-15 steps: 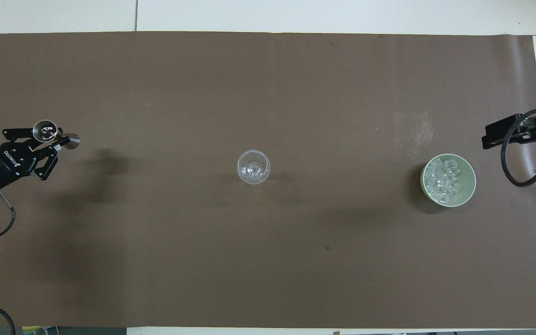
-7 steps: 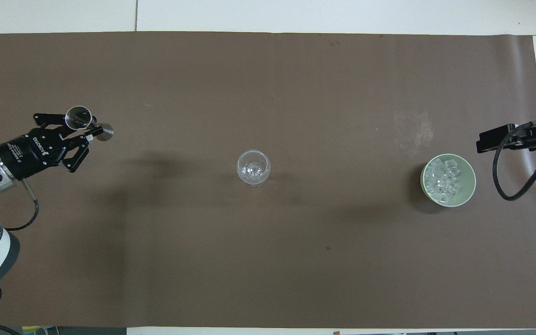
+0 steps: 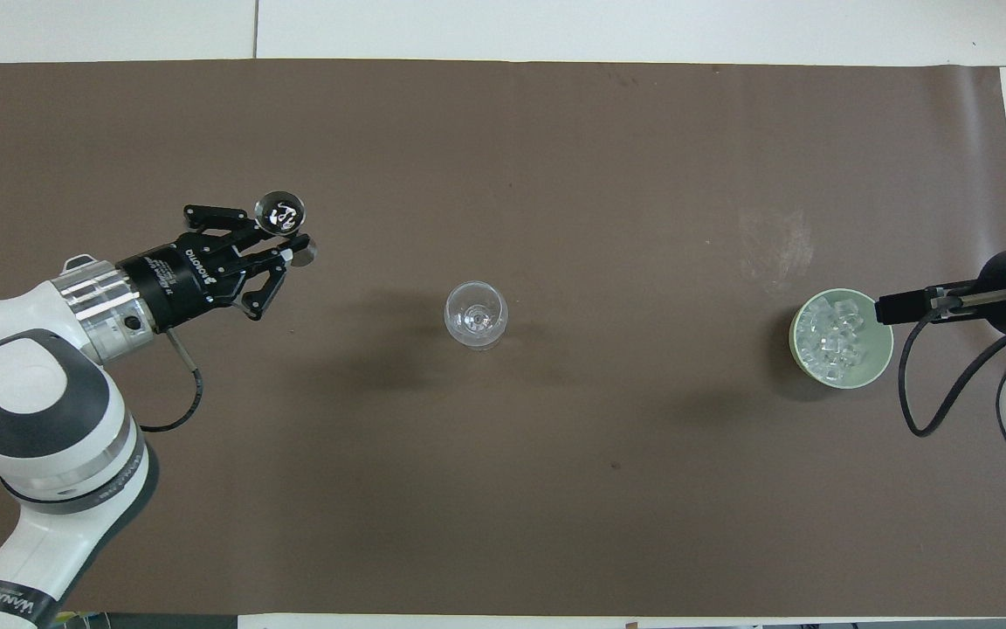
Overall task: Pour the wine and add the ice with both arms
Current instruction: 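Carry the jigger over the cup while the right gripper reaches the ice bowl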
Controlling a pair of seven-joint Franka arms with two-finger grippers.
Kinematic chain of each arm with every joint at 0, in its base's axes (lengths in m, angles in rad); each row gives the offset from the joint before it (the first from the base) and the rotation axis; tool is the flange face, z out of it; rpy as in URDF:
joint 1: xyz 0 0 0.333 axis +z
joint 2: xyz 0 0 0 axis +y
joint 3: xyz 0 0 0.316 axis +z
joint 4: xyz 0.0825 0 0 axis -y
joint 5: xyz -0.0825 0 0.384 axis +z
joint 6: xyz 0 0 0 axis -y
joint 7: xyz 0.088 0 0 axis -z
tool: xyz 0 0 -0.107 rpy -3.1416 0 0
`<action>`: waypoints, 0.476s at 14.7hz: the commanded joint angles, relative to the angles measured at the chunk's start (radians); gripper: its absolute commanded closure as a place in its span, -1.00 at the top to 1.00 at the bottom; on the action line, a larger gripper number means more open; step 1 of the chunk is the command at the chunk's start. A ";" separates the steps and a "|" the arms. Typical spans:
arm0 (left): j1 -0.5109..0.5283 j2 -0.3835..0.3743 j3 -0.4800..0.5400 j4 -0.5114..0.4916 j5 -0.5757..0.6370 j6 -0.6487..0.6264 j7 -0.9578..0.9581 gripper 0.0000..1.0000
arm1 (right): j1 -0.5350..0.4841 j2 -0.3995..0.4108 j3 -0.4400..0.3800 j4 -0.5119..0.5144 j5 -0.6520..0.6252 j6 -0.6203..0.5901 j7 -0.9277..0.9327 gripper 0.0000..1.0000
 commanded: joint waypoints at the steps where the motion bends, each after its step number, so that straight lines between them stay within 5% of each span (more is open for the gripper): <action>1: -0.015 0.006 -0.105 0.019 -0.009 0.131 -0.057 -1.00 | -0.050 0.010 0.007 -0.049 -0.002 0.053 -0.042 1.00; 7: -0.093 0.050 -0.208 0.042 0.065 0.364 -0.048 -1.00 | -0.031 0.131 0.009 -0.179 0.010 0.300 -0.059 1.00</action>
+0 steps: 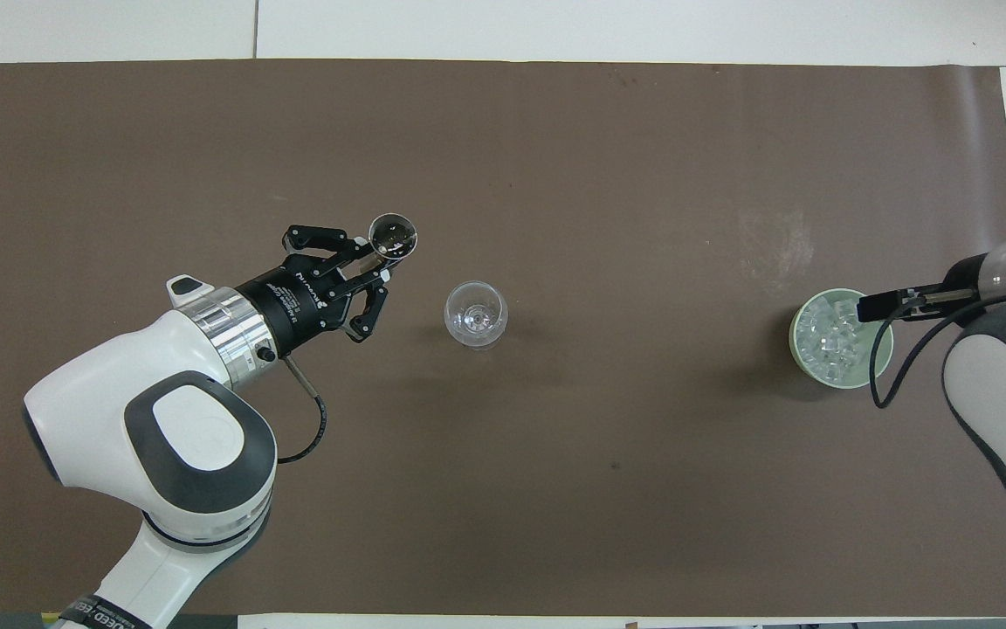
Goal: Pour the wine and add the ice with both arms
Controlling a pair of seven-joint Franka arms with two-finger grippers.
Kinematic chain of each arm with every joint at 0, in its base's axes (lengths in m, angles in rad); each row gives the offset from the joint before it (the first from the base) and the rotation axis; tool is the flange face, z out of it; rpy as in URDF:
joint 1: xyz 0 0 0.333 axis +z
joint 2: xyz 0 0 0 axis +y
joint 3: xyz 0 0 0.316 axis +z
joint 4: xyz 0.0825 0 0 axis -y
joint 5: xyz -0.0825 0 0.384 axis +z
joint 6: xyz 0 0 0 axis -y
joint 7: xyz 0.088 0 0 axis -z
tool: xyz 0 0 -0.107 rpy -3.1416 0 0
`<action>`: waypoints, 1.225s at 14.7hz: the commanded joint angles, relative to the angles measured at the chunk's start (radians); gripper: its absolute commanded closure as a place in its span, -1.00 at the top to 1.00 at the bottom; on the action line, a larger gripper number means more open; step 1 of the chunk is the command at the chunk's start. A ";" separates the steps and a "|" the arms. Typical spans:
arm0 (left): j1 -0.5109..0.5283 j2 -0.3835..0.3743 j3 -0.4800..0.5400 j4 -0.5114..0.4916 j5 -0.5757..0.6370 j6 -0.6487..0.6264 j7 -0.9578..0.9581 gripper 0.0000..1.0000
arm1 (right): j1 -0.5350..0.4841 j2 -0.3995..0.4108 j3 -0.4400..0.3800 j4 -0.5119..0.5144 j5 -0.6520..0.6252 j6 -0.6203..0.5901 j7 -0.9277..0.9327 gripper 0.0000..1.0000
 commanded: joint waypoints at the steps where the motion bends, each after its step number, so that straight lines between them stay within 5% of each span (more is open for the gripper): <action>1: -0.053 0.029 0.004 0.029 0.064 0.079 -0.002 -1.00 | 0.005 0.009 0.004 -0.074 0.008 0.095 -0.030 1.00; 6: -0.080 0.035 0.004 0.027 0.141 0.095 0.093 -1.00 | -0.011 0.042 0.004 -0.103 0.008 0.149 -0.107 0.56; 18: -0.136 0.019 0.003 -0.045 0.147 0.182 0.549 -1.00 | -0.009 0.089 0.004 -0.147 0.008 0.226 -0.110 0.54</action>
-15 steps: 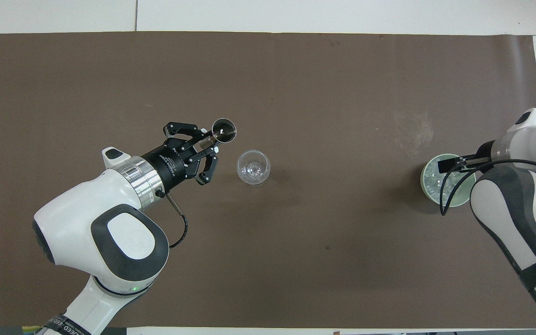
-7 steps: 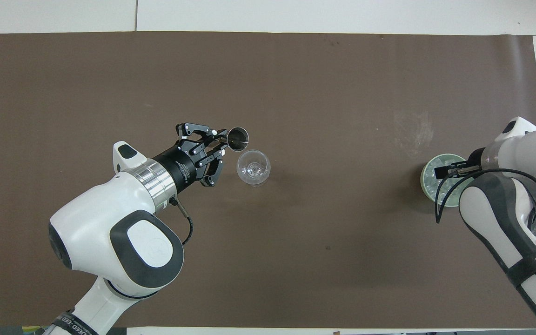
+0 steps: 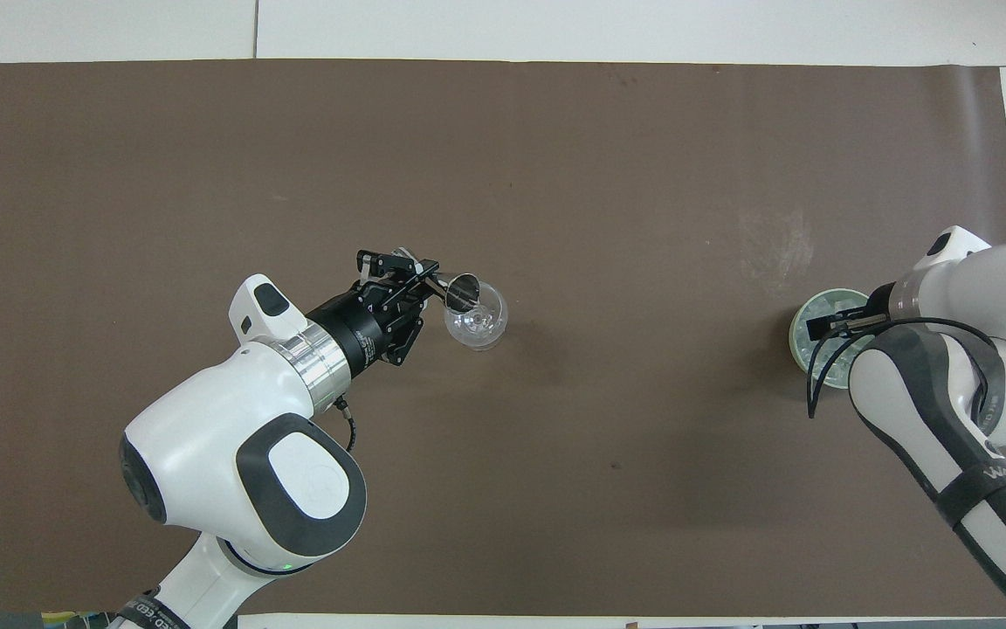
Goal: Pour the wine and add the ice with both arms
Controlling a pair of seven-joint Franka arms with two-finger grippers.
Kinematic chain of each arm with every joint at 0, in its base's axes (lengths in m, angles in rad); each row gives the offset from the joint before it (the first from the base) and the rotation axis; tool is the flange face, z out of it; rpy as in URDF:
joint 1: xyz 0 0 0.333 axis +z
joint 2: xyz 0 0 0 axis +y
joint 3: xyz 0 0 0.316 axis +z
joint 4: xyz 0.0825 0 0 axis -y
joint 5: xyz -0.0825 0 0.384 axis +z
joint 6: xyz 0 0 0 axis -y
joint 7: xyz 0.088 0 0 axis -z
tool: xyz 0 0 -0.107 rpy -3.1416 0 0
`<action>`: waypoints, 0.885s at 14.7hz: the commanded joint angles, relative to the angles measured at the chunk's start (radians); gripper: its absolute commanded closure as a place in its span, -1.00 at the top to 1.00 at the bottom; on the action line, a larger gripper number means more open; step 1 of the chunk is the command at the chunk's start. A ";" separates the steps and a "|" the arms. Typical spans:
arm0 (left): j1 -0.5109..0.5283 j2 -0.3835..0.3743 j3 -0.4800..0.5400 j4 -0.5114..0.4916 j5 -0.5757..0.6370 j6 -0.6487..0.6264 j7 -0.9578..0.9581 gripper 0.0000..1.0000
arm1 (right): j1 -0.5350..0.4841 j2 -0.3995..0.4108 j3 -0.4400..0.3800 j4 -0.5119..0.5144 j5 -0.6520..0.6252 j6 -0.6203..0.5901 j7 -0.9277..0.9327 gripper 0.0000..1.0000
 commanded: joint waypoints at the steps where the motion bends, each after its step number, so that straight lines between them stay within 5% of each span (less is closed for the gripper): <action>1: -0.006 -0.016 0.008 -0.020 0.011 0.016 0.082 -1.00 | -0.013 -0.006 0.007 -0.028 0.008 0.021 -0.034 0.53; 13: -0.012 -0.001 0.008 0.010 0.011 0.078 0.226 -1.00 | -0.015 -0.013 0.007 -0.050 0.008 0.027 -0.051 0.45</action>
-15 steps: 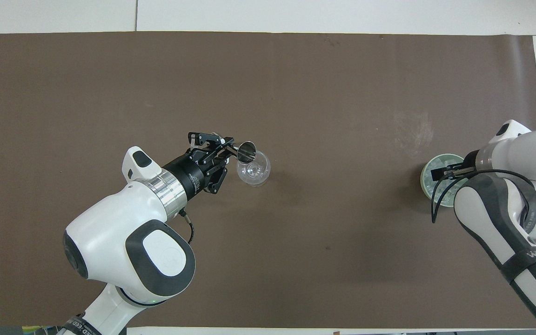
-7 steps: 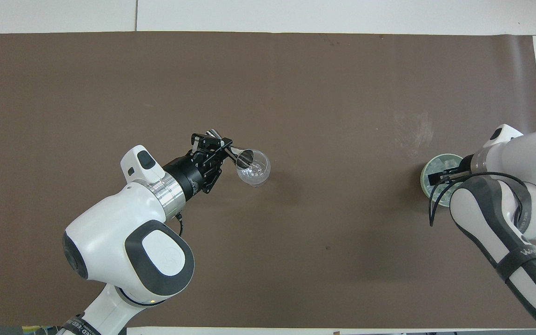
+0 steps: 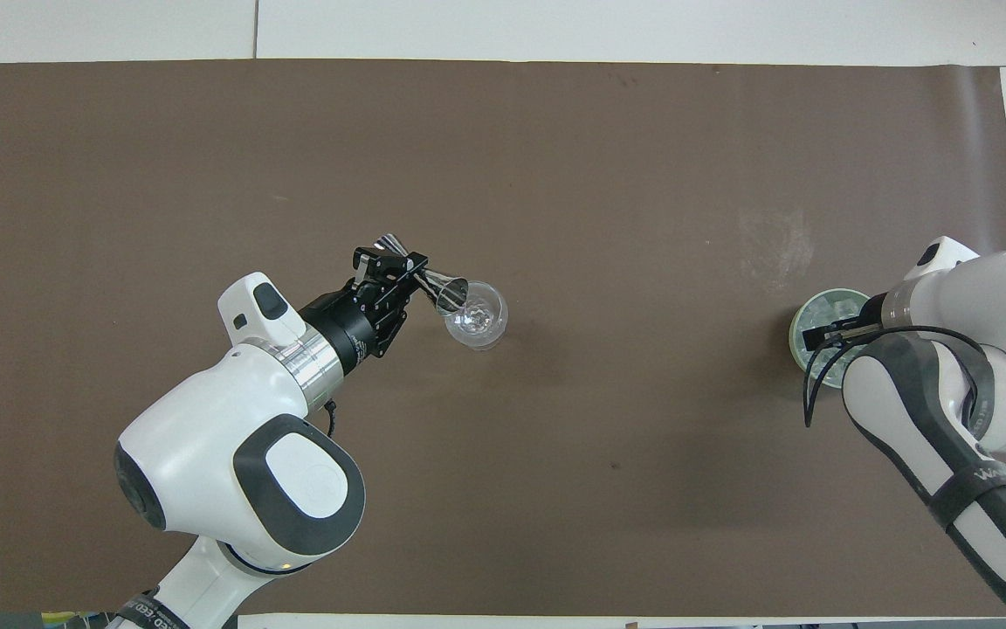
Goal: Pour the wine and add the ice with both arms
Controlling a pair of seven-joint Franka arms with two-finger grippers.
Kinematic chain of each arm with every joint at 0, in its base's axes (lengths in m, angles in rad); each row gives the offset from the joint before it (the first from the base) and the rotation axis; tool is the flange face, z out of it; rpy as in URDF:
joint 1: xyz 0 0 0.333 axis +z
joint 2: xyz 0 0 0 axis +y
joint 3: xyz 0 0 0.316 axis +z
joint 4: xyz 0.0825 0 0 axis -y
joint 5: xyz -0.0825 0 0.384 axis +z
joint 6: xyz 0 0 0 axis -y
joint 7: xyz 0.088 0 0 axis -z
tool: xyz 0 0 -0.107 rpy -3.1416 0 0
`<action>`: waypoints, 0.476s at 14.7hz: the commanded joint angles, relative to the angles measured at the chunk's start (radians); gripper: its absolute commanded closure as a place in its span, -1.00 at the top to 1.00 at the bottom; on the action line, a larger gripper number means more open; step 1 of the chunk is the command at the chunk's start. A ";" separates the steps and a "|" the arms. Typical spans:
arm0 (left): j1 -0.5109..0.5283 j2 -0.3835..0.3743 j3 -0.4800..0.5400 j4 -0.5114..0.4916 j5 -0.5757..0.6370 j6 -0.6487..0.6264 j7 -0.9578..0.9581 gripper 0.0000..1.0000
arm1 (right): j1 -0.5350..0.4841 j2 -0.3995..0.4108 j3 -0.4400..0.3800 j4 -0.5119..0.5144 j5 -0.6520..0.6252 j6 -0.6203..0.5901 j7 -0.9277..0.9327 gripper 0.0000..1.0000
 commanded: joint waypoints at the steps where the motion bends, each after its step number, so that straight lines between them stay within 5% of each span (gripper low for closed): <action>1: -0.012 0.000 0.005 0.015 0.010 0.023 0.034 -1.00 | -0.015 -0.015 0.007 -0.022 0.008 0.022 -0.042 0.42; 7: -0.011 0.013 0.005 0.041 0.013 0.026 0.136 -1.00 | -0.019 -0.017 0.007 -0.031 0.008 0.020 -0.051 0.27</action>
